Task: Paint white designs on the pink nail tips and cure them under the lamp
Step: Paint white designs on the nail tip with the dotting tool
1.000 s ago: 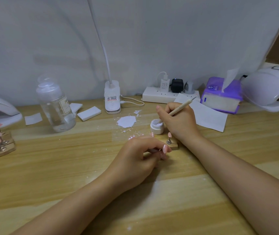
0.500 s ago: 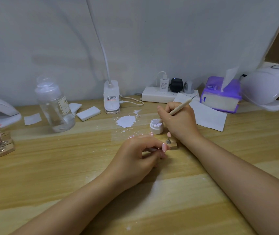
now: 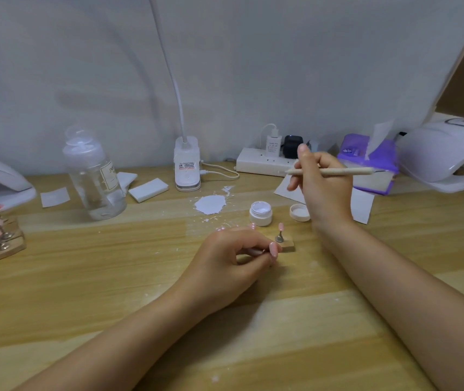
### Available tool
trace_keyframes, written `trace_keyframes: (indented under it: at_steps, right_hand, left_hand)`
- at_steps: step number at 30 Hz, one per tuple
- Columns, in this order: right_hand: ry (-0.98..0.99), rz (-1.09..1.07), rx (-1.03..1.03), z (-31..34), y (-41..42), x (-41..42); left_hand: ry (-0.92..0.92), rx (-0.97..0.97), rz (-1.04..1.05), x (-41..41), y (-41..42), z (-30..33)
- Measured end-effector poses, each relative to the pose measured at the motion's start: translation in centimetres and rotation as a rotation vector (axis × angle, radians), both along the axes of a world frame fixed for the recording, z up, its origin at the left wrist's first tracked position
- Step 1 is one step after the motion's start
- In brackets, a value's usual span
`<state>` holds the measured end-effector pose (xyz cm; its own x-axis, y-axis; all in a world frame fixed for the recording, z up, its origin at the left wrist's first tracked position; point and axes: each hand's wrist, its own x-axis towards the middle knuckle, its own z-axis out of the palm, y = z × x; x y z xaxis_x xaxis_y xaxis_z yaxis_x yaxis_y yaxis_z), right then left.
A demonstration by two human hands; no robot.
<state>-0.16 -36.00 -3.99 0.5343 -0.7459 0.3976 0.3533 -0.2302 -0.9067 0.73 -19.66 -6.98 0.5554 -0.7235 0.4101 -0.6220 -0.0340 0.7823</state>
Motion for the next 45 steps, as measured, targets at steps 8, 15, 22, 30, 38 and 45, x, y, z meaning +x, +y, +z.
trace_keyframes:
  at_steps: [8, 15, 22, 30, 38, 45]
  right_hand:
    - [-0.051, 0.134, -0.090, 3.6, 1.0, -2.1]
    - [0.016, 0.178, -0.004, 1.0, 2.7, -5.3]
    - [0.032, 0.333, 0.032, -1.2, 4.5, -6.5]
    - [0.040, 0.357, -0.003, -1.7, 4.4, -6.2]
    - [0.084, 0.389, 0.011, -1.8, 4.2, -6.1]
    - [0.090, 0.401, 0.031, -1.8, 4.2, -6.1]
  left_hand:
    - [-0.018, -0.009, -0.035, 0.1, 0.1, -0.1]
    - [0.022, 0.010, -0.058, 0.2, 0.0, -0.2]
    - [-0.003, 0.004, -0.076, 0.4, 0.0, -0.4]
    - [-0.100, 0.034, -0.077, 0.2, 0.0, -0.1]
    - [-0.116, 0.057, -0.051, 0.3, 0.0, -0.3]
    - [-0.127, 0.036, -0.080, 0.5, 0.0, -0.5]
